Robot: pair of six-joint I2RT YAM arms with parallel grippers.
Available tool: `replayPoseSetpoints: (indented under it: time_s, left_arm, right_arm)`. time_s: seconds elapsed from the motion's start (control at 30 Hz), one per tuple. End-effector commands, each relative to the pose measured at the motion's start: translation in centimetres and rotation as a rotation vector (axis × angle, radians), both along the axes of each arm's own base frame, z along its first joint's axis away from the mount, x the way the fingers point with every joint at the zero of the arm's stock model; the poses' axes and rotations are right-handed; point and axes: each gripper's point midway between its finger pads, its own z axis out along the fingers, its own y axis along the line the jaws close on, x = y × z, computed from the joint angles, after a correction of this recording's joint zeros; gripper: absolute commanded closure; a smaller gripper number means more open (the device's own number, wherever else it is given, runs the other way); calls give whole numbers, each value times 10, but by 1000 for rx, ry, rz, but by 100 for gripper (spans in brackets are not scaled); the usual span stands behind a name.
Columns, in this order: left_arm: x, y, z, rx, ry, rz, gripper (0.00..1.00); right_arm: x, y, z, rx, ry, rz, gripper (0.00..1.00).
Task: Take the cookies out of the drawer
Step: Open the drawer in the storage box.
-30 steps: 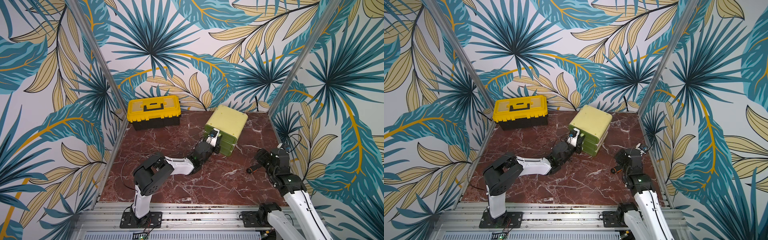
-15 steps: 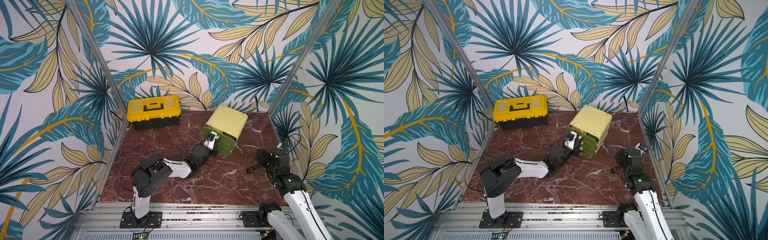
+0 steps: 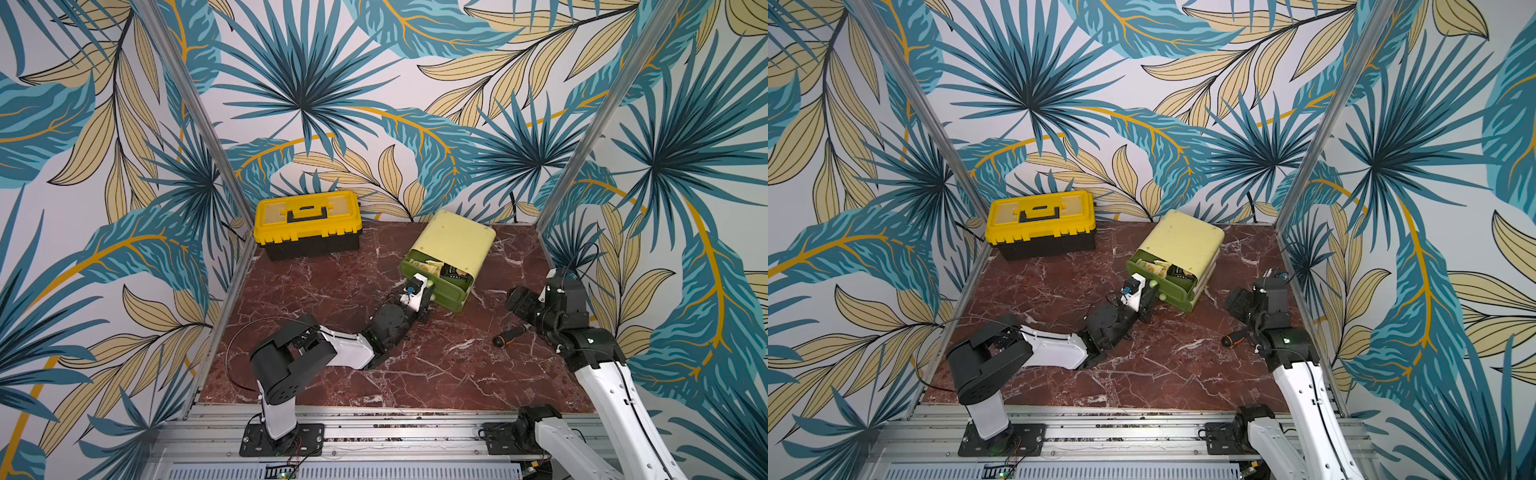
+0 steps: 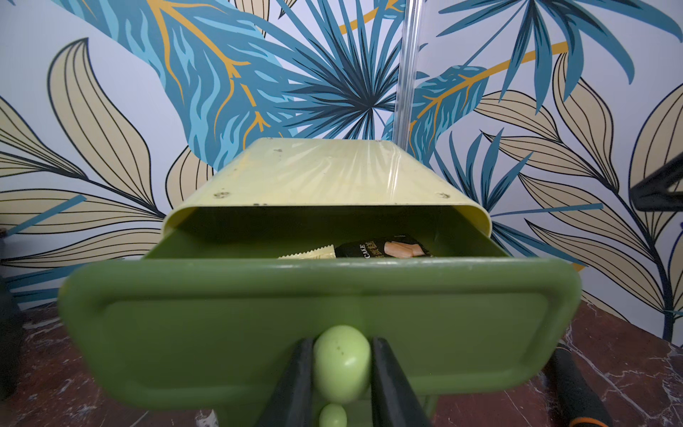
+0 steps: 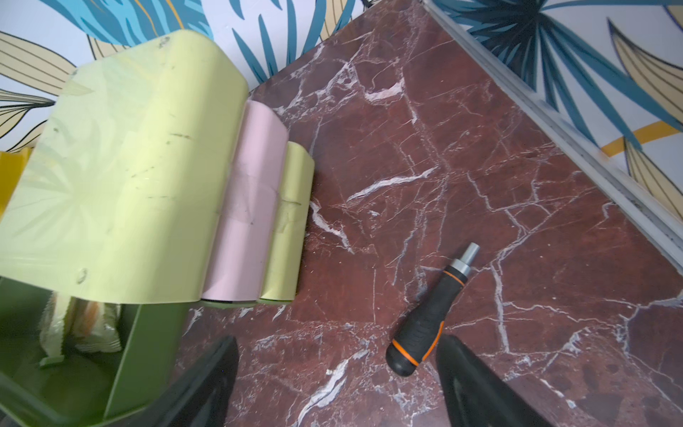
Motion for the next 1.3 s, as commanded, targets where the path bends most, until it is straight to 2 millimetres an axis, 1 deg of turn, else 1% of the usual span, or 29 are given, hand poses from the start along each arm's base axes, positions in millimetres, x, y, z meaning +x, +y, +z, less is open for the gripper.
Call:
replayPoseSetpoints:
  time_s: [0.0,0.13,0.27,0.37,0.47,0.53,0.6,0.7,0.77,0.83,1.07,1.27]
  left_arm:
    - [-7,13,31,-69,-73,27,96]
    - [-12,16,31,-77,-78,27,96]
    - [-17,20,32,-84,-83,29,96]
    - [-20,24,31,-79,-83,32,96]
    - [-24,27,28,-77,-79,31,96]
    - [-26,28,27,-80,-78,29,96]
    - [-29,29,26,-79,-77,26,95]
    - [-34,29,27,-78,-83,21,94]
    - [-36,30,27,-76,-84,21,94]
    - [-37,31,27,-75,-89,23,95]
    - [-42,35,23,-71,-95,36,94]
    - [-46,39,19,-64,-97,45,95]
  right_arm:
    - [-8,14,-5,19,72,92,13]
    - [-3,19,6,24,55,120,14]
    - [-1,18,15,14,36,126,14]
    - [-1,18,17,9,34,132,14]
    - [-1,24,21,8,30,171,14]
    - [0,31,25,-2,33,226,15]
    - [1,41,31,-51,29,302,16]
    - [1,57,45,-153,7,433,16]
    - [0,69,55,-188,-2,525,16]
    - [0,79,60,-209,10,603,16]
    - [4,115,64,-333,78,858,19]
    - [11,138,60,-440,143,1007,24]
